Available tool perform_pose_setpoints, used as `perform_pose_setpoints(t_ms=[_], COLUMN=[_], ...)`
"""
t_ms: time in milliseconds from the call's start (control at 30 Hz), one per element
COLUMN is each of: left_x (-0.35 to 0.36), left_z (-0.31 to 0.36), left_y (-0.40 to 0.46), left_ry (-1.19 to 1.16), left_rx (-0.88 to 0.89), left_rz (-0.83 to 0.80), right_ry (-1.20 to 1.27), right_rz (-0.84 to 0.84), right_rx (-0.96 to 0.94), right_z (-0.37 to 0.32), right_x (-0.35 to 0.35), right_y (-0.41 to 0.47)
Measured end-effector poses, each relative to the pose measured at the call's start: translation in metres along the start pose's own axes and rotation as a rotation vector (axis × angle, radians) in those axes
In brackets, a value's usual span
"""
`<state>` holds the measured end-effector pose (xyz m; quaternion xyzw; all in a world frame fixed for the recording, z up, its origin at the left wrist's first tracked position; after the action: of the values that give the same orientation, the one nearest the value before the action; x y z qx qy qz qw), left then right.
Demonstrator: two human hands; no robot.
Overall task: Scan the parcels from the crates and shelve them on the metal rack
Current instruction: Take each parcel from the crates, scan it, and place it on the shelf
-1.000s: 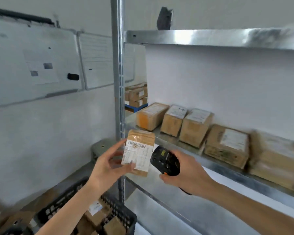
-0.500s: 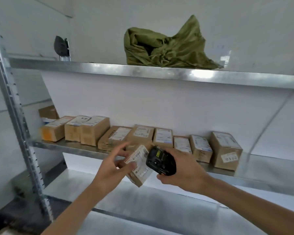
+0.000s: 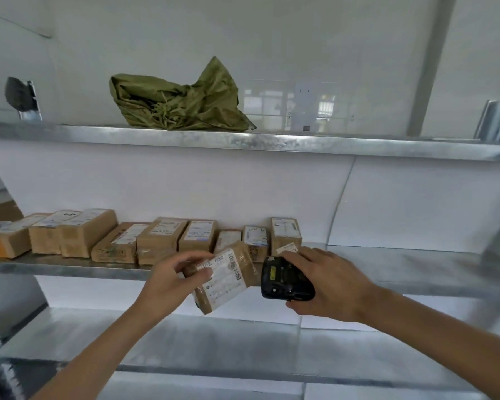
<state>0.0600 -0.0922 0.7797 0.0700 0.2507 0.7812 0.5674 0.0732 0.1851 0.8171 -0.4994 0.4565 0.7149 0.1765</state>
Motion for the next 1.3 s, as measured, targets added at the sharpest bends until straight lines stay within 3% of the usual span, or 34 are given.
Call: perform_pose_setpoints(t_ms=[467, 700, 1300], left_x=[0.015, 0.016, 0.022], left_z=[0.039, 0.04, 0.056], left_y=[0.016, 0.018, 0.021], left_ry=[0.039, 0.05, 0.064], left_rx=[0.109, 0.134, 0.151], left_rz=[-0.085, -0.117, -0.11], right_ry=[-0.205, -0.214, -0.541], right_rz=[-0.096, -0.063, 0.052], right_rx=[-0.061, -0.054, -0.175], right_z=[0.01, 0.006, 0.002], right_x=[-0.044, -0.06, -0.08], right_y=[-0.031, -0.034, -0.031])
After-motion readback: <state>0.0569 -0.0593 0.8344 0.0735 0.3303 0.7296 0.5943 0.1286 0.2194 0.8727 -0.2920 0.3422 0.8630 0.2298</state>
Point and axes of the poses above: each hand's wrist, its own y-axis towards the middle knuckle, its own x-axis out of the palm, z = x × y, the point moved 7 cm from there along y, towards the middle knuckle, and after that the axes turned 13 degrees about z, right-handed, at the moved point
